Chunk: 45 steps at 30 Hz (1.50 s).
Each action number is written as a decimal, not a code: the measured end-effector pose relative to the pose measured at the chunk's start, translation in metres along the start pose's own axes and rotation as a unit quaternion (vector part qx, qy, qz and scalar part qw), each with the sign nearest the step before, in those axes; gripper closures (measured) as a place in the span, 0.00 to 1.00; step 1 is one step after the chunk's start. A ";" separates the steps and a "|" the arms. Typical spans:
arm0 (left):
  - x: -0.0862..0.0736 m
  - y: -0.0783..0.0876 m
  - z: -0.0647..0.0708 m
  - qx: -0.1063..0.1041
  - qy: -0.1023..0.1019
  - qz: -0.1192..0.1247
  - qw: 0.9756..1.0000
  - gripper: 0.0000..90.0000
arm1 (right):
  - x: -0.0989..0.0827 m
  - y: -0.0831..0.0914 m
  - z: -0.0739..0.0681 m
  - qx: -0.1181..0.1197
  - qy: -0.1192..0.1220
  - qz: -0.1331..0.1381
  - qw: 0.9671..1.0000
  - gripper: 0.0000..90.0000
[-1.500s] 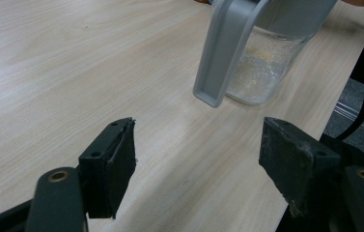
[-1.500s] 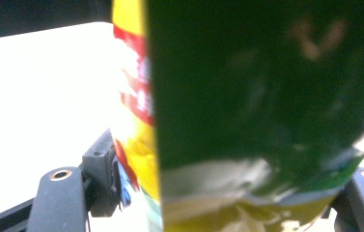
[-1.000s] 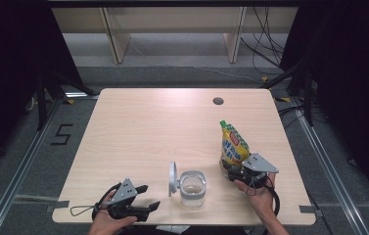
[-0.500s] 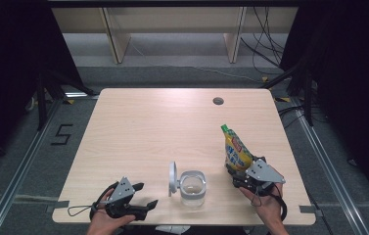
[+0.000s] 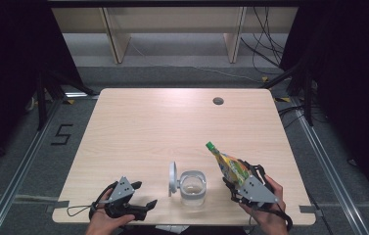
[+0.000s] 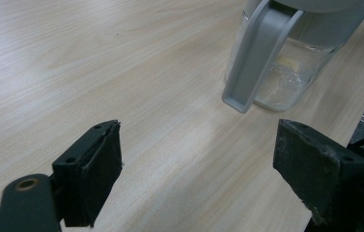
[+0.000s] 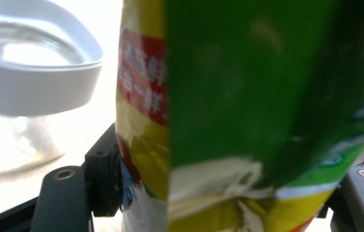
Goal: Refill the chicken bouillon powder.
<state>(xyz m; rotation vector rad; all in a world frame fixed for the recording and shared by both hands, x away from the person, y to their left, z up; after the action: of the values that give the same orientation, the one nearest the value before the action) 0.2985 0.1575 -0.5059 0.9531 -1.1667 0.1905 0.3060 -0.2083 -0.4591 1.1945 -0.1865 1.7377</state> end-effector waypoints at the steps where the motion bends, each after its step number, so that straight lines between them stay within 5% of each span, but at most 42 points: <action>1: 0.000 -0.001 0.000 -0.004 -0.003 0.008 1.000 0.19 | 0.001 0.002 -0.003 -0.002 0.008 -0.004 1.000 0.34; 5: -0.002 0.001 -0.001 -0.002 0.000 0.000 1.000 0.19 | 0.006 0.005 -0.012 -0.013 0.087 -0.030 0.996 0.34; 8: -0.002 0.002 -0.003 -0.001 -0.006 0.000 1.000 0.20 | 0.008 0.008 -0.017 -0.013 0.114 -0.036 0.993 0.34; 12: -0.002 0.000 -0.001 0.001 0.005 -0.003 1.000 0.20 | 0.008 0.009 -0.021 -0.031 0.170 -0.056 0.983 0.34; 15: -0.003 0.000 -0.001 0.001 -0.003 -0.010 1.000 0.21 | 0.005 0.010 -0.022 -0.034 0.176 -0.070 0.981 0.34; 18: -0.003 0.000 0.000 -0.002 -0.008 -0.008 1.000 0.21 | 0.005 0.009 -0.021 -0.063 0.236 -0.084 0.966 0.34; 19: -0.003 -0.001 -0.001 -0.001 -0.010 -0.010 1.000 0.21 | 0.005 0.008 -0.021 -0.062 0.244 -0.085 0.964 0.34; 20: -0.003 -0.001 -0.001 -0.002 -0.009 -0.009 1.000 0.21 | 0.006 0.008 -0.018 -0.066 0.270 -0.083 0.957 0.34; 22: -0.004 -0.002 0.000 -0.004 0.003 -0.007 1.000 0.21 | 0.003 0.006 -0.018 -0.075 0.288 -0.079 0.951 0.36; 23: -0.004 -0.002 0.000 -0.004 0.006 -0.006 1.000 0.21 | 0.003 0.006 -0.018 -0.083 0.309 -0.085 0.944 0.36; 25: -0.003 -0.001 0.000 -0.002 0.005 -0.003 1.000 0.22 | 0.001 0.007 -0.021 -0.096 0.321 -0.093 0.938 0.36; 26: -0.003 -0.002 -0.001 -0.001 -0.003 -0.001 1.000 0.22 | 0.000 0.008 -0.022 -0.099 0.319 -0.097 0.938 0.36; 27: -0.003 -0.002 0.000 0.001 -0.001 -0.003 1.000 0.22 | 0.003 0.008 -0.020 -0.099 0.354 -0.093 0.925 0.36; 28: -0.004 -0.002 -0.001 0.004 0.003 -0.010 1.000 0.22 | 0.001 0.009 -0.021 -0.102 0.352 -0.094 0.926 0.36; 29: -0.004 -0.003 0.000 0.006 0.005 -0.003 1.000 0.22 | 0.002 0.009 -0.020 -0.106 0.365 -0.098 0.920 0.36; 30: -0.004 -0.002 0.000 0.001 0.004 -0.010 1.000 0.22 | 0.006 0.010 -0.018 -0.106 0.401 -0.101 0.904 0.36; 31: -0.004 -0.002 0.000 0.001 0.005 -0.009 1.000 0.22 | 0.004 0.010 -0.018 -0.104 0.386 -0.104 0.911 0.36; 33: -0.004 -0.002 -0.001 0.001 0.005 -0.008 1.000 0.22 | 0.005 0.012 -0.016 -0.106 0.399 -0.108 0.905 0.37; 34: -0.004 -0.002 0.000 0.000 0.008 -0.004 1.000 0.22 | 0.008 0.013 -0.015 -0.105 0.416 -0.110 0.897 0.37; 35: -0.004 -0.001 -0.002 0.005 -0.006 -0.015 1.000 0.22 | 0.007 0.015 -0.015 -0.107 0.414 -0.110 0.897 0.37; 37: -0.004 -0.001 -0.002 0.003 -0.008 -0.014 1.000 0.22 | 0.009 0.015 -0.015 -0.100 0.445 -0.108 0.883 0.37; 39: -0.004 -0.002 0.000 -0.004 0.003 -0.003 1.000 0.22 | 0.008 0.017 -0.017 -0.098 0.460 -0.110 0.876 0.37; 41: -0.004 -0.002 0.000 -0.004 0.003 -0.005 1.000 0.23 | 0.010 0.017 -0.017 -0.097 0.499 -0.099 0.855 0.40; 42: -0.004 -0.003 0.000 -0.002 0.005 0.000 1.000 0.23 | 0.009 0.017 -0.017 -0.095 0.500 -0.101 0.855 0.40; 43: -0.004 -0.003 0.000 0.002 0.004 -0.002 1.000 0.23 | 0.010 0.018 -0.017 -0.092 0.510 -0.105 0.849 0.40; 44: -0.004 -0.002 -0.001 0.001 0.001 -0.008 1.000 0.23 | 0.009 0.018 -0.018 -0.091 0.510 -0.113 0.848 0.41; 45: -0.004 -0.002 -0.001 -0.001 0.003 -0.009 1.000 0.23 | 0.009 0.018 -0.017 -0.096 0.517 -0.109 0.844 0.41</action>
<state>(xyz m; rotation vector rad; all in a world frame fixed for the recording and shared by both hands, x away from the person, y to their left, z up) 0.2986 0.1581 -0.5105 0.9599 -1.1512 0.1768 0.2811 -0.2013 -0.4539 0.0157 0.4071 1.8637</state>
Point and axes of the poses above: each handheld gripper's, and its own axes: y roughly backward along the jaws, x roughly out of its top, z roughly to its right, the point moved 2 cm from there along -y, roughly forward along the jaws, and after that the axes turned 3 degrees about x, right-handed, at the moved point
